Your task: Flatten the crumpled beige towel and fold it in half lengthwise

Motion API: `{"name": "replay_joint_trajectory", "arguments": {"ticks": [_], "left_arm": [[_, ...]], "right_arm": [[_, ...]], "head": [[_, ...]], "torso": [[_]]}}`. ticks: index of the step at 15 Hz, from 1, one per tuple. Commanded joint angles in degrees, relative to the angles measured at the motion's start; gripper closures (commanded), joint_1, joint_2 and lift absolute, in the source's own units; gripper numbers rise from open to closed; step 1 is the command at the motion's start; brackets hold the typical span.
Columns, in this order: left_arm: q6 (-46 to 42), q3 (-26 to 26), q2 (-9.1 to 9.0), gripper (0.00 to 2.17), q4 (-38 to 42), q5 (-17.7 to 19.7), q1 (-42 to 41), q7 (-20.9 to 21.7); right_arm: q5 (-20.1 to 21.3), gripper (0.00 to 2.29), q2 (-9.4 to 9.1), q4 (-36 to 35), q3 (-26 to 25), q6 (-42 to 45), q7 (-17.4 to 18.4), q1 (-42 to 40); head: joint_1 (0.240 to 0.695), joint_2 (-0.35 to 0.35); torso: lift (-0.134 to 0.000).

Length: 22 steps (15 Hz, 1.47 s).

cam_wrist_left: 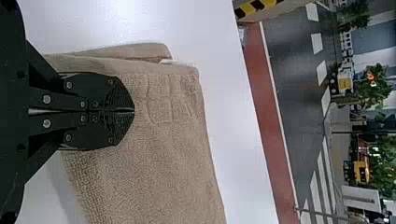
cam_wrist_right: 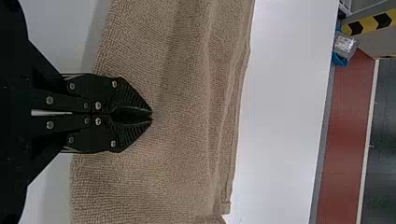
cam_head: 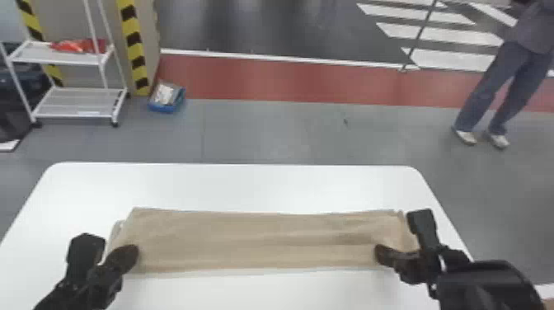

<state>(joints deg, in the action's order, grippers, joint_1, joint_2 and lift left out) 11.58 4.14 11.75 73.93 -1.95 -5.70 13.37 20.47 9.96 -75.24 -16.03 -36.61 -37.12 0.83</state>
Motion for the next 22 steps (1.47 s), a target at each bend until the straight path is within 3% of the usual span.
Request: {"name": "replay_joint_trajectory", "arguments": {"ticks": [1, 4, 6, 8, 9, 10, 11, 12, 13, 16, 18, 22], "left_arm": [[1.39, -0.53, 0.03, 1.36, 2.45, 0.02, -1.16, 0.16], [3.86, -0.71, 0.03, 1.36, 5.70, 0.10, -2.30, 1.04], [4.56, -0.88, 0.03, 1.36, 8.07, 0.19, -3.62, 1.13], [4.38, -2.82, -0.15, 0.97, 12.20, 1.60, -6.43, 2.80], [4.21, -3.43, -0.06, 0.56, 14.84, 2.56, -7.49, 3.24], [4.21, -3.70, -0.06, 0.34, 16.60, 2.92, -8.36, 4.12], [4.21, -3.70, -0.06, 0.22, 17.48, 3.00, -8.72, 4.29], [4.21, -3.70, -0.15, 0.18, 17.83, 3.00, -8.80, 4.29], [4.21, -3.52, -0.33, 0.16, 18.09, 3.09, -8.80, 4.29], [3.50, -3.61, -0.33, 0.16, 18.71, 4.23, -8.89, 4.91], [3.50, -3.61, -0.33, 0.17, 19.06, 4.23, -8.98, 5.26], [2.45, -3.17, -0.33, 0.17, 18.88, 4.06, -9.24, 5.52]], "right_arm": [[-0.08, 1.78, 0.05, -0.70, -0.84, -0.09, -1.29, -0.13], [-0.43, 1.78, -0.12, -4.31, -1.63, -1.50, -1.55, -0.74], [-0.34, 1.77, -1.35, -7.56, -2.25, -2.02, -1.55, -1.27], [-0.43, 1.28, -1.70, -9.84, -3.92, -2.02, -1.73, -1.80], [-0.43, 1.19, -1.70, -9.93, -4.45, -1.85, -1.99, -1.71], [-0.52, 1.10, -1.70, -10.37, -5.06, -1.85, -2.43, -1.45], [-0.52, 0.58, -1.70, -10.63, -5.68, -1.67, -2.87, -0.92], [-0.52, 0.20, -1.70, -10.63, -6.47, -1.32, -3.22, -0.04], [-0.52, 0.07, -1.70, -10.55, -7.08, -1.14, -3.31, 1.10], [-0.08, 0.07, -1.53, -5.10, -9.72, 1.67, -3.49, 6.20], [1.59, 0.27, -0.91, 0.18, -10.07, 3.07, -2.78, 10.07], [6.95, 0.32, -0.30, 9.84, -9.19, 10.81, 1.87, 13.76]], "head": [[0.695, -0.167], [0.695, -0.169], [0.695, -0.175], [0.695, -0.176], [0.695, -0.178], [0.695, -0.182], [0.695, -0.190], [0.695, -0.196], [0.695, -0.200], [0.695, -0.218], [0.695, -0.227], [0.695, -0.254]], "torso": [[0.000], [0.000], [0.000], [0.000], [0.000], [0.000], [0.000], [0.000], [0.000], [0.000], [0.000], [0.000]]}}
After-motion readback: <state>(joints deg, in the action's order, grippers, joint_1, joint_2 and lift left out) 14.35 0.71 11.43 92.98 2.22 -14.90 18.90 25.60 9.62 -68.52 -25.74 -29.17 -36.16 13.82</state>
